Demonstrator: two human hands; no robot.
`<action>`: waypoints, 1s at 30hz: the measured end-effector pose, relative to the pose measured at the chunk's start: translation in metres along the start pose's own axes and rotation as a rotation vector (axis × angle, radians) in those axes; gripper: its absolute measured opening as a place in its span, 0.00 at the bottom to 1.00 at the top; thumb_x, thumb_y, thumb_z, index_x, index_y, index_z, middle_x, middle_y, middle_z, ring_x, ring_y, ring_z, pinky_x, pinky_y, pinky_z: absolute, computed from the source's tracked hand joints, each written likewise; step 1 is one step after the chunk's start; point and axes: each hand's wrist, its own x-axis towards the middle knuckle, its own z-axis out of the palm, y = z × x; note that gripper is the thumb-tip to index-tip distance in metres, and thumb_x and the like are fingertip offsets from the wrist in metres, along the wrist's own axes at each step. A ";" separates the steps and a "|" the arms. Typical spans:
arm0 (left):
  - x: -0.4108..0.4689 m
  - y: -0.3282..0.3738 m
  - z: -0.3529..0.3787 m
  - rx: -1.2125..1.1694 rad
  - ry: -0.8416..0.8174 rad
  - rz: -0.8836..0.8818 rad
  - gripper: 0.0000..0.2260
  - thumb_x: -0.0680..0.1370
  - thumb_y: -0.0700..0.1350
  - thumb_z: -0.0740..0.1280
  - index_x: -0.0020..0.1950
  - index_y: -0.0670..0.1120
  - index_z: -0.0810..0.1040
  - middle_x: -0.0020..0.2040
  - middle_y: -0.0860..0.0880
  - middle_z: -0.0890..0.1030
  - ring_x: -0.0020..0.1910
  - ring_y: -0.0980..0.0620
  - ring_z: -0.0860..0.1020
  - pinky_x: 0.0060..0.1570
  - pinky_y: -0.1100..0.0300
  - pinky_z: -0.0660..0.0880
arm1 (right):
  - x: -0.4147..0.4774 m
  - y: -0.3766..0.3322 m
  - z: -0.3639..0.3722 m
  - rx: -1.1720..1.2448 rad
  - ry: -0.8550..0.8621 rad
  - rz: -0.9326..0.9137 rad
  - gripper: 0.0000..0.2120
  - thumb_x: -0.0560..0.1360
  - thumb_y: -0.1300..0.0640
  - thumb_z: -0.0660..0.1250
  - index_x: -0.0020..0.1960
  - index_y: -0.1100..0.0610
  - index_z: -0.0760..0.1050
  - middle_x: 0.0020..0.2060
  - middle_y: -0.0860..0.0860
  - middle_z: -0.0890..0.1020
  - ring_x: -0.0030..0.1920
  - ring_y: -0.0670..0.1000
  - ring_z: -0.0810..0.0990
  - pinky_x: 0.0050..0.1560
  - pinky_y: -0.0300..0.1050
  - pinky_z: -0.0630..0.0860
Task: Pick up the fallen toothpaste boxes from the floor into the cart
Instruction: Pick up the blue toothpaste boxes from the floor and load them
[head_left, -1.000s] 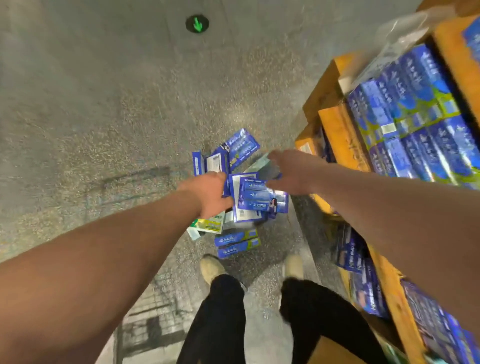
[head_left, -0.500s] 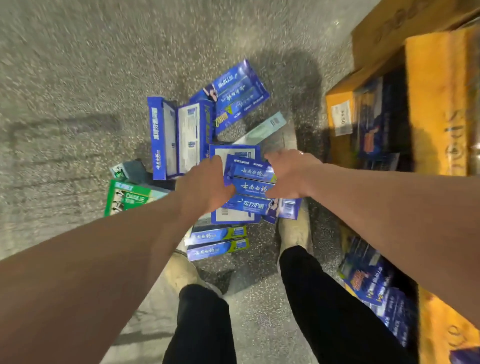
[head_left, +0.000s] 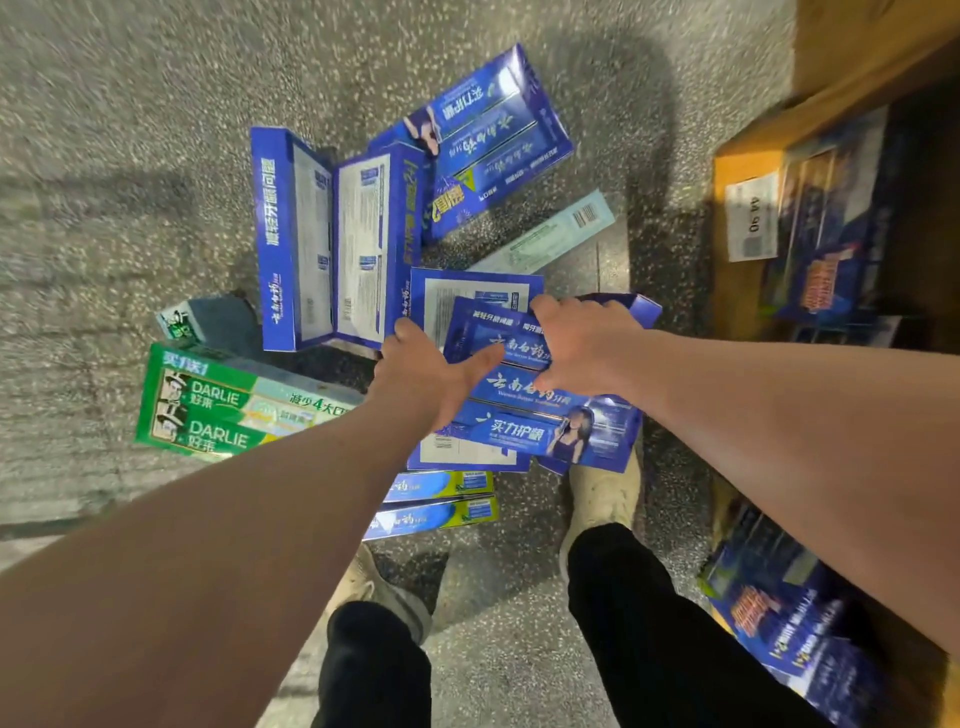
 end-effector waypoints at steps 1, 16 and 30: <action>0.004 -0.001 0.000 -0.051 -0.011 -0.005 0.58 0.66 0.75 0.70 0.81 0.41 0.50 0.77 0.39 0.64 0.69 0.37 0.71 0.61 0.44 0.74 | 0.001 -0.001 -0.001 -0.009 -0.002 -0.010 0.42 0.70 0.41 0.76 0.74 0.53 0.58 0.63 0.56 0.75 0.63 0.62 0.75 0.62 0.59 0.70; 0.013 -0.030 -0.004 -0.463 -0.072 0.051 0.35 0.65 0.48 0.82 0.66 0.46 0.67 0.54 0.48 0.80 0.45 0.53 0.79 0.38 0.59 0.72 | -0.003 -0.043 -0.008 -0.525 0.218 -0.484 0.27 0.73 0.58 0.70 0.68 0.38 0.72 0.73 0.53 0.61 0.73 0.60 0.57 0.71 0.67 0.52; 0.019 -0.048 0.005 -0.377 -0.031 0.039 0.33 0.64 0.56 0.83 0.61 0.46 0.72 0.50 0.48 0.82 0.44 0.48 0.82 0.36 0.56 0.76 | 0.023 -0.073 -0.027 -0.126 0.251 0.152 0.73 0.54 0.28 0.78 0.80 0.55 0.37 0.79 0.59 0.49 0.79 0.65 0.46 0.71 0.77 0.47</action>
